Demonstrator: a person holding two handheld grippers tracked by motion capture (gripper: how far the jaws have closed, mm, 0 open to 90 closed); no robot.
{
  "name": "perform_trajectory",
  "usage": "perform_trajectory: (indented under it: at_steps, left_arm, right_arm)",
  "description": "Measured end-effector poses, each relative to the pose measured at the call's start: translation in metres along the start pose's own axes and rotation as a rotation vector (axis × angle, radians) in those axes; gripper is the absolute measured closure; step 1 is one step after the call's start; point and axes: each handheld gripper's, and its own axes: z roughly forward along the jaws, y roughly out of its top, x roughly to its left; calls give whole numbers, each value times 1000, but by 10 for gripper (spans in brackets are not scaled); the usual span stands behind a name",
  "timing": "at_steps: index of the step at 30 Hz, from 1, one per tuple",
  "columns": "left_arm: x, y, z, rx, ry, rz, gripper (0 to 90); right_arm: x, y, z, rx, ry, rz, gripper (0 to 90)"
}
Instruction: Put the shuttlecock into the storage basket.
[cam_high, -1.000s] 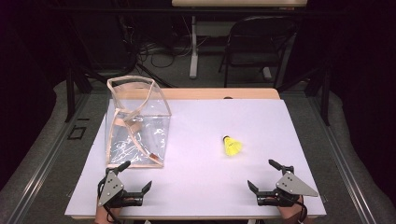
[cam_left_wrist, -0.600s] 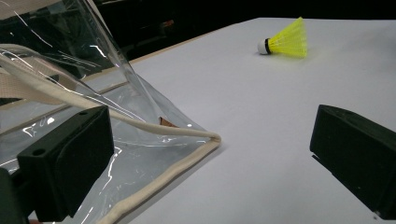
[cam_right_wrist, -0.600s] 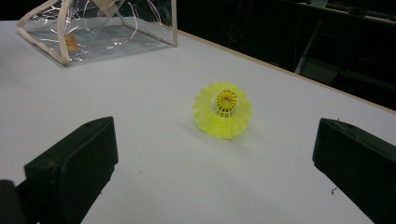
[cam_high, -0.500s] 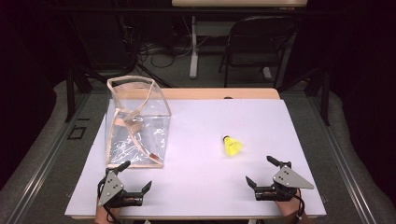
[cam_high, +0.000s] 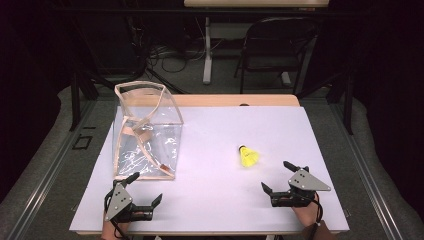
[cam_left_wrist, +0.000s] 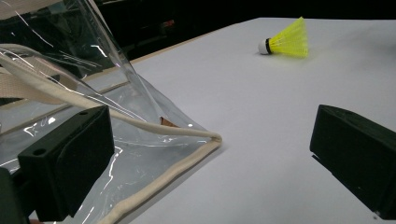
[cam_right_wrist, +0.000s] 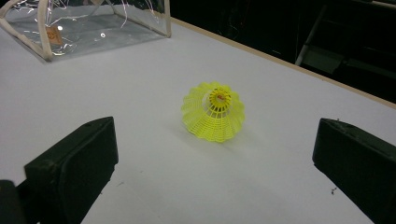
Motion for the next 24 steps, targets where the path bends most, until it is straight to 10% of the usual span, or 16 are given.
perform_trajectory:
  at_steps: [24]
  left_arm:
    - [0,0,0,-1,-4,0,0]
  right_arm:
    - [-15,12,28,84,17,5,0]
